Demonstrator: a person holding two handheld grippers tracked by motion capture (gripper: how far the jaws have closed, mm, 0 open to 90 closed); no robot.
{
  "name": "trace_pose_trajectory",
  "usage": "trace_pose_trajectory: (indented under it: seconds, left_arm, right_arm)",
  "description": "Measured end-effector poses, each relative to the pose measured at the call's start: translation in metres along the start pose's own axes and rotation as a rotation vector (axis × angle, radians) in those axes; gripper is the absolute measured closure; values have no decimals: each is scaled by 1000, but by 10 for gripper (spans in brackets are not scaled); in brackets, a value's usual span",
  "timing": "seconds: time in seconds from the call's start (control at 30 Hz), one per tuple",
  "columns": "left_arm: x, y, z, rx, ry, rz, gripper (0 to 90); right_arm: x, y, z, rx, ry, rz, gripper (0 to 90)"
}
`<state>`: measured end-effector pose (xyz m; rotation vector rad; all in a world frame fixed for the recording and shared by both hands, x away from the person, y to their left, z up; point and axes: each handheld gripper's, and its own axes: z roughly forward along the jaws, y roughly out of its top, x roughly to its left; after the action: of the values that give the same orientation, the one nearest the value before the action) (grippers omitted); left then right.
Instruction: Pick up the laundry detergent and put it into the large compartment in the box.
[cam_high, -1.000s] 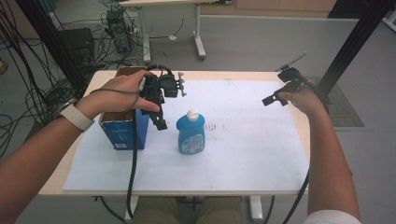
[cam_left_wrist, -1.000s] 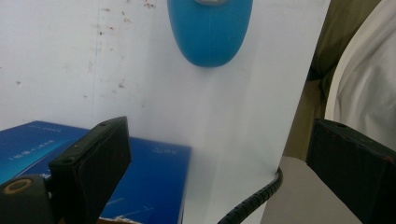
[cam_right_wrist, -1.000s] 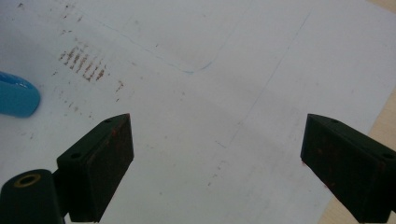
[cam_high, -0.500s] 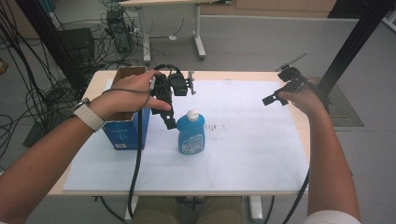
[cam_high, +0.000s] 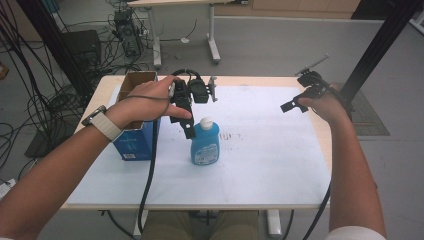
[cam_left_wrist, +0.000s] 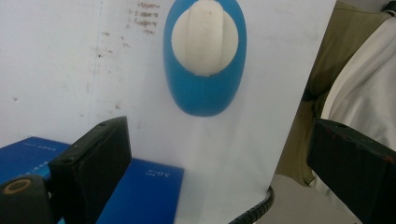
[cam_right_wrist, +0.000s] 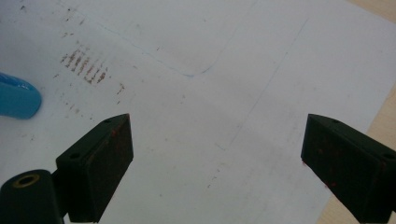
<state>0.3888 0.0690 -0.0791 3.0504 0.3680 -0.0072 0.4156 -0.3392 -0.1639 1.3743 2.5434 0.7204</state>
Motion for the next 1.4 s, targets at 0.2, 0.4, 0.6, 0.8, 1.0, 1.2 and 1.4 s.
trace_pose_trajectory:
  seconds: [0.2,0.4,0.6,0.8,1.0,1.2,1.4]
  left_arm:
    - [-1,4,1,3,8,-5,71]
    - [-4,13,4,13,20,-1,74]
    - [-4,19,9,14,20,-1,74]
    - [-4,24,15,11,21,0,74]
    - [-6,30,20,11,32,1,74]
    - [-7,34,24,7,34,1,78]
    - [-7,37,27,7,41,-9,77]
  right_arm:
    - [1,1,0,-3,1,-3,91]
    - [1,1,1,-4,2,-4,91]
    - [0,1,1,-4,5,-4,90]
    - [-1,0,1,-6,4,-2,90]
    - [-2,0,1,-5,5,-2,90]
    - [-2,0,2,-7,5,-2,90]
    - [-3,-1,1,-12,6,-2,89]
